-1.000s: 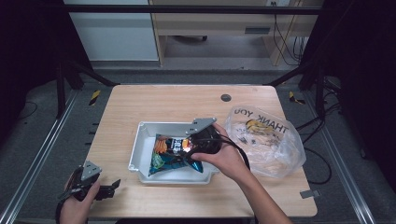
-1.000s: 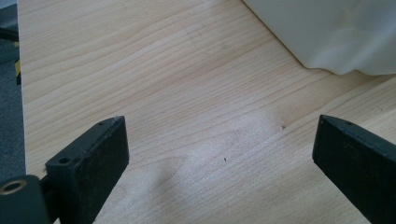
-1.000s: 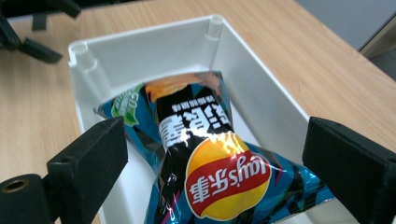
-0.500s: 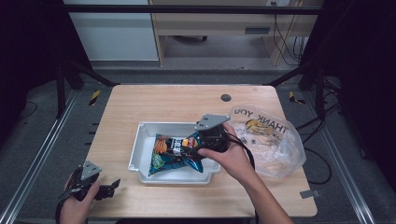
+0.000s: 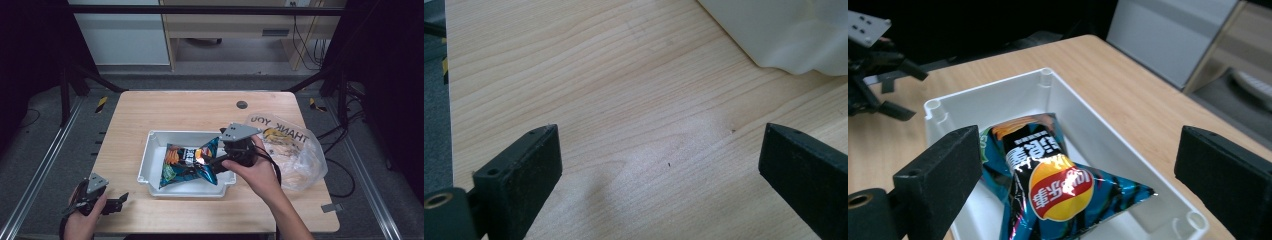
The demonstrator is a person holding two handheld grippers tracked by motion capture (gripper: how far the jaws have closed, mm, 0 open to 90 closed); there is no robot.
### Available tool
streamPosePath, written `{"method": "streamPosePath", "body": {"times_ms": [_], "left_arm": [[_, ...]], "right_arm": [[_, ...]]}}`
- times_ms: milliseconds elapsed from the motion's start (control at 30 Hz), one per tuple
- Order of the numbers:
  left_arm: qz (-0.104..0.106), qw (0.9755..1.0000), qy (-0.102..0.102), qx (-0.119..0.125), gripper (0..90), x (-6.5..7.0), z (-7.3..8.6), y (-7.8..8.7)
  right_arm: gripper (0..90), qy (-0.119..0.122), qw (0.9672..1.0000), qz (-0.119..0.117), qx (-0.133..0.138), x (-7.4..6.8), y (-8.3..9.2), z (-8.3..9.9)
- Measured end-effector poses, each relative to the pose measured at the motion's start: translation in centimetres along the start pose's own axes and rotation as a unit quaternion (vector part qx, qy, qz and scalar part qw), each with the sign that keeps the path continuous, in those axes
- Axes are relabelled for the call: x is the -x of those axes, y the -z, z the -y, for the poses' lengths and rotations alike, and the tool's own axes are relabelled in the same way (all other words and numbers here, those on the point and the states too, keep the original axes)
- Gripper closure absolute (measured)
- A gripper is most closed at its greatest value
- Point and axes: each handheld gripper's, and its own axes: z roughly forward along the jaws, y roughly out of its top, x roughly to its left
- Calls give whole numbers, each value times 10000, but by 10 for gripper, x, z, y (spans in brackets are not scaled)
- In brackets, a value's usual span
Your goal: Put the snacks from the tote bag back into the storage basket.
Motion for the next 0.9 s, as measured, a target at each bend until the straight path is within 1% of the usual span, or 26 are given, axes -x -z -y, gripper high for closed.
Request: {"method": "streamPosePath", "body": {"times_ms": [33, 67, 133, 233, 333, 400, 500, 567, 700, 900], "left_arm": [[0, 10000, -23, -8, 33, 0, 0, 1], [-15, 10000, 2, 19, 33, 0, 0, 1], [-15, 10000, 22, 35, 33, 1, 1, 2], [-28, 10000, 35, 67, 33, 1, 1, 4], [-14, 10000, 30, 62, 33, 0, 2, 4], [-6, 10000, 53, 53, 33, 0, 2, 4], [-3, 10000, 61, 60, 33, 0, 1, 3], [-9, 10000, 57, 60, 32, 0, 1, 3], [-26, 10000, 64, 55, 32, -1, 2, 3], [-35, 9999, 88, 59, 32, -1, 2, 3]], "right_arm": [[56, 2, 10000, 66, 53, 0, 3, 0], [56, -29, 9999, 108, 109, 0, 6, 1], [55, -126, 9994, 240, 204, 0, 11, 3], [53, -300, 9982, 421, 297, 1, 19, 7], [49, -359, 9968, 618, 361, 1, 28, 9], [46, -339, 9955, 806, 374, 2, 34, 11], [45, -447, 9922, 1067, 462, 6, 43, 15], [44, -482, 9905, 1193, 488, 10, 48, 17], [46, -627, 9873, 1371, 492, 20, 57, 25], [47, -770, 9829, 1607, 459, 32, 71, 40]]}}
